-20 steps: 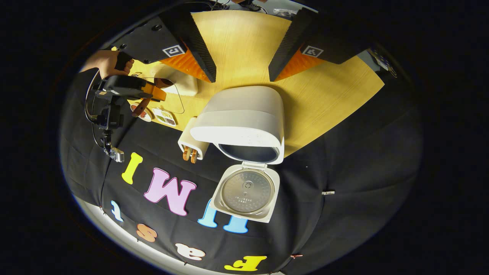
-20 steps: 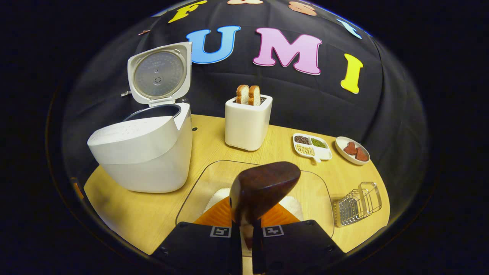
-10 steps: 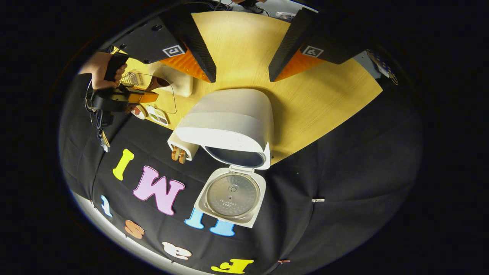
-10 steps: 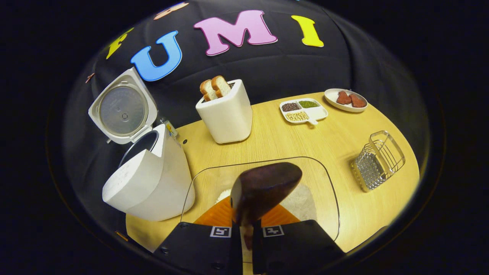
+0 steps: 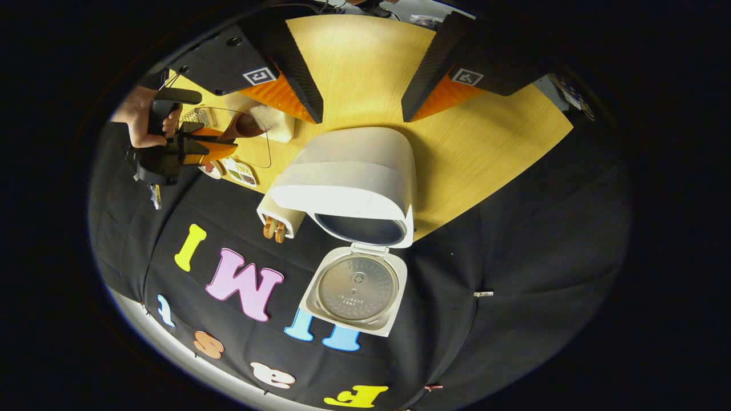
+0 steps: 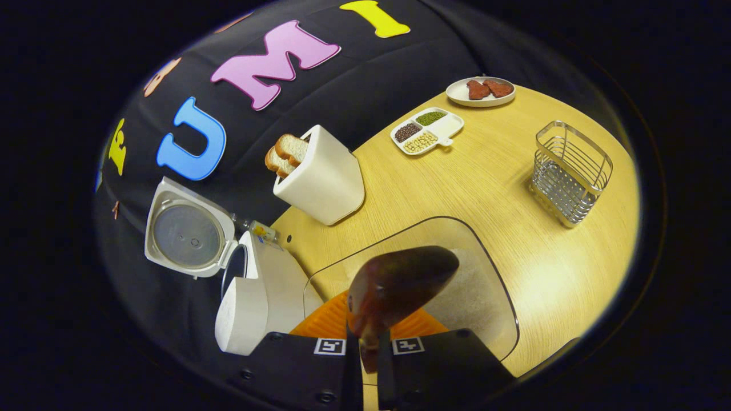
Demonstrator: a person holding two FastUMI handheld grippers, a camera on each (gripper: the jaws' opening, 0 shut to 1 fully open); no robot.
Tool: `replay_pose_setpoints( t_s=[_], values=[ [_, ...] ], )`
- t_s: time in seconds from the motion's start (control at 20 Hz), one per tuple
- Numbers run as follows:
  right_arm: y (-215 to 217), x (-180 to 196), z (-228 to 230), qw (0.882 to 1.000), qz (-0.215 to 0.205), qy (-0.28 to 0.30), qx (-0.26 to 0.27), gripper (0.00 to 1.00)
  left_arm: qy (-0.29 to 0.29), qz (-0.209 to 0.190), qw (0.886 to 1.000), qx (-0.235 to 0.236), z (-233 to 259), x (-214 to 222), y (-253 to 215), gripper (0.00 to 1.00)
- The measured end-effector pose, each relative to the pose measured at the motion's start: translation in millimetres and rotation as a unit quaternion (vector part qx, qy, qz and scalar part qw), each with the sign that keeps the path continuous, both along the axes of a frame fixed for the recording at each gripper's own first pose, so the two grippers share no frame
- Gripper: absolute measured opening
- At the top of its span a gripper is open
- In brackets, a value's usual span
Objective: Close the left gripper, press the button to open the rice cooker; take a wooden spoon from the chopstick holder with the right hand, scoop a spoonful of rice and pour it into the rice cooker, then put the wooden spoon back into the chopstick holder.
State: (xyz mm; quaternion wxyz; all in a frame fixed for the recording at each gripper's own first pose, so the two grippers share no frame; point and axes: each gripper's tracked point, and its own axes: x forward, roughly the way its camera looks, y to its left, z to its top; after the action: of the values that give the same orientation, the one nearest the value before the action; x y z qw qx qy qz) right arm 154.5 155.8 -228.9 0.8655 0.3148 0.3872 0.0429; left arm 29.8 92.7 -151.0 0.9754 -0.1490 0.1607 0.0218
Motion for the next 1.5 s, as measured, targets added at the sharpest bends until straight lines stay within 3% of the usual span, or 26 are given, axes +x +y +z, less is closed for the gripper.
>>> replay_pose_setpoints(
  t_s=[0.4, 0.85, 1.1, 1.5],
  values=[
    [-23.8, 15.7, 51.4, 0.994, -0.066, -0.001, 0.093, 0.14, -0.008, 0.004, 1.000, 0.005, 6.2, -5.2, 3.4, 0.96],
    [-24.5, 43.1, 130.3, 0.973, -0.118, -0.016, 0.198, 0.14, -0.020, -0.005, 1.000, 0.011, 16.6, -4.2, 0.2, 0.95],
    [5.8, 55.9, 164.2, 0.969, -0.102, -0.023, 0.226, 0.14, -0.031, -0.002, 0.999, 0.018, 26.4, -4.3, 3.9, 0.95],
    [100.8, 83.1, 188.9, 0.966, -0.047, -0.020, 0.253, 0.14, -0.033, 0.034, 0.999, 0.017, 33.0, -4.4, 37.4, 0.95]
  ],
)
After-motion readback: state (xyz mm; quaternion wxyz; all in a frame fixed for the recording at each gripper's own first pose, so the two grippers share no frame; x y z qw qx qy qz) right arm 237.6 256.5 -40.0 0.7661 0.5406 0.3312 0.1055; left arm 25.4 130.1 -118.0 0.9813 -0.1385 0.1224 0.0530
